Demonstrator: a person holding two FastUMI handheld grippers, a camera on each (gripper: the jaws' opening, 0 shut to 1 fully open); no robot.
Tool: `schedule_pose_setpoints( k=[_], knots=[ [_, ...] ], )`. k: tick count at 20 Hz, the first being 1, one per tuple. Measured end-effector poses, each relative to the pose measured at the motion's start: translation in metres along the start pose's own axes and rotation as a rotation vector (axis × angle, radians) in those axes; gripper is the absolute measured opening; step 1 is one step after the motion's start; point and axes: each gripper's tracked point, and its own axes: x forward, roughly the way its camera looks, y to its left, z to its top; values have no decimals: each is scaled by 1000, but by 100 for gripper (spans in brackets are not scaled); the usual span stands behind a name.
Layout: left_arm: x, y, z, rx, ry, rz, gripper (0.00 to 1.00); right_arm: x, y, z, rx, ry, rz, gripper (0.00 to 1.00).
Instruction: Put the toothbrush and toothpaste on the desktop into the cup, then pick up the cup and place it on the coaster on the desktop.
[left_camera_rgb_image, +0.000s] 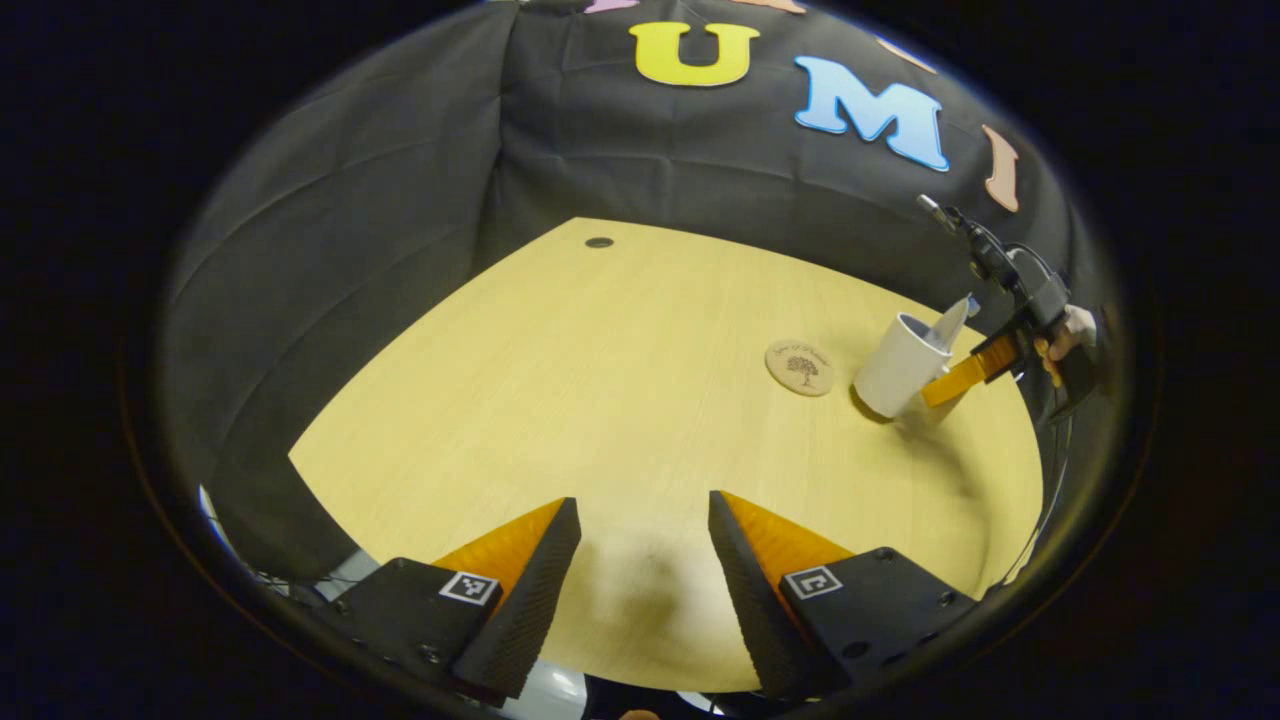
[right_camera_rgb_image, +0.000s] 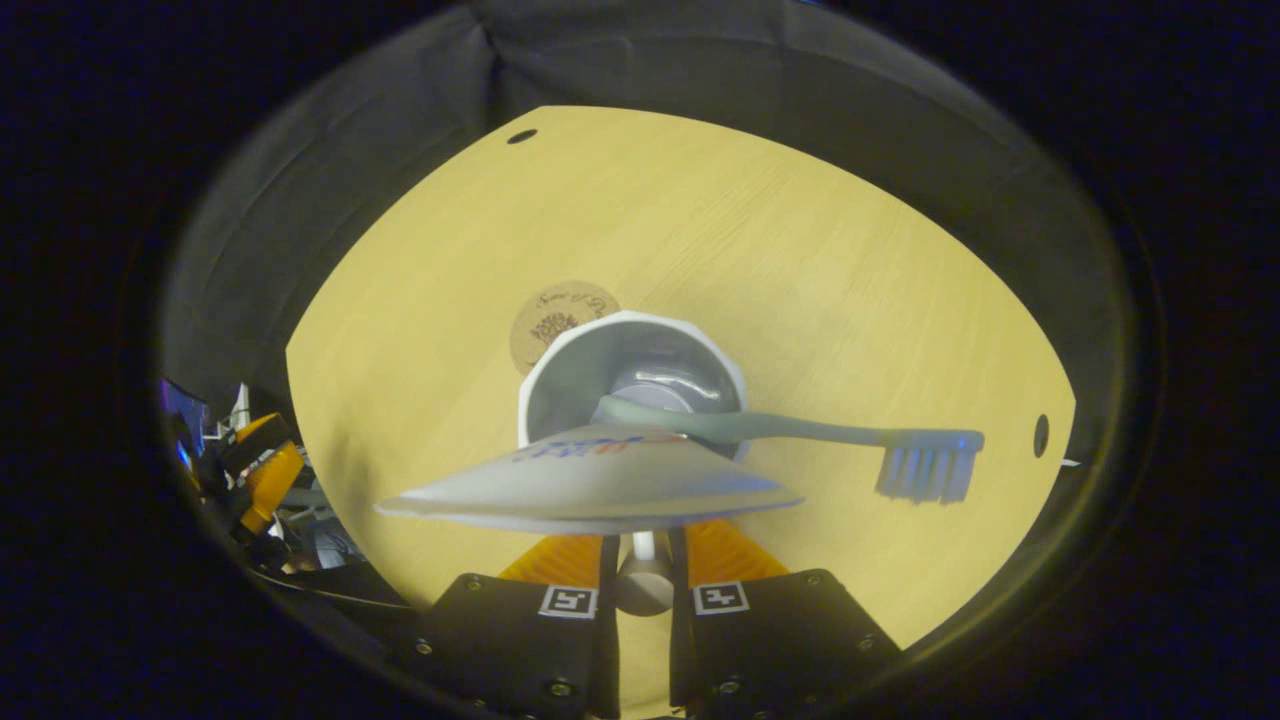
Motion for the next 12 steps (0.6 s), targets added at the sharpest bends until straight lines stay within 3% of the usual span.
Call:
schedule_pose_setpoints(
  k=[12],
  knots=[
    [1,52,-1,-41,10,40,88,22,49,77,-51,-32,11,20]
  ],
)
